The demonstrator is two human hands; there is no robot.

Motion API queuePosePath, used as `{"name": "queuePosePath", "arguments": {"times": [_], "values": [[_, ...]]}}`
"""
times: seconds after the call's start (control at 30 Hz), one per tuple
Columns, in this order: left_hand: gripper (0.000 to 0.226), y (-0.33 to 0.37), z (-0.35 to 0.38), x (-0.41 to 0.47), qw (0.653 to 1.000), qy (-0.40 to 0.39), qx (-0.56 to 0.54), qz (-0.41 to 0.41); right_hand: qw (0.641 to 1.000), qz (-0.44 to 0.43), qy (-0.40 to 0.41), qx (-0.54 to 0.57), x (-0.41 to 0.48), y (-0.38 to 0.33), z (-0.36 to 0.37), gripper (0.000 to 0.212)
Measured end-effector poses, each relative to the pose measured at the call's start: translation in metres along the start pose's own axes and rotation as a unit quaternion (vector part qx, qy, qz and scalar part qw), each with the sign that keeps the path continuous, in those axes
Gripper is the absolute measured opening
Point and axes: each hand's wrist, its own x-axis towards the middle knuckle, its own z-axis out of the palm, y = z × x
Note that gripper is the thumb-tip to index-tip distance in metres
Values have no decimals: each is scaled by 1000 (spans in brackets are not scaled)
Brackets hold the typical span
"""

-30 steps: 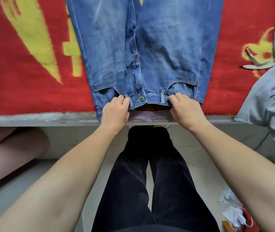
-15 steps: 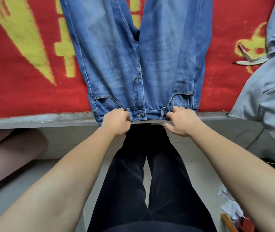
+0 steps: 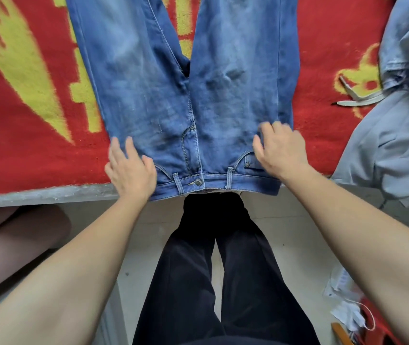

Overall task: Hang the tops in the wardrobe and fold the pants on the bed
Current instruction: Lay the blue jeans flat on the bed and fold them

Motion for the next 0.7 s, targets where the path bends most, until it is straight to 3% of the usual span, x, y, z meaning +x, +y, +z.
{"name": "queuePosePath", "arguments": {"times": [0.07,0.13,0.23,0.33,0.4,0.5,0.6,0.7], "values": [[65,4,-2,14,997,5,42,66,999,-32,31,-16,26,7,-6,51],[68,10,2,31,985,-82,86,122,998,-37,-13,-56,47,28,-5,67],[77,15,11,46,965,-210,126,95,986,43,-119,-106,52,63,5,80],[76,31,15,38,975,-189,106,51,989,41,-135,-45,53,70,7,81],[67,55,13,23,991,-100,67,49,994,37,-93,53,58,73,0,71],[34,109,14,-8,987,-1,-42,155,976,93,32,193,71,88,-12,43],[15,180,27,-47,958,-117,-166,205,936,200,77,280,93,101,-28,35],[23,242,47,-71,947,-204,-174,178,934,198,86,284,119,104,-41,40]]}}
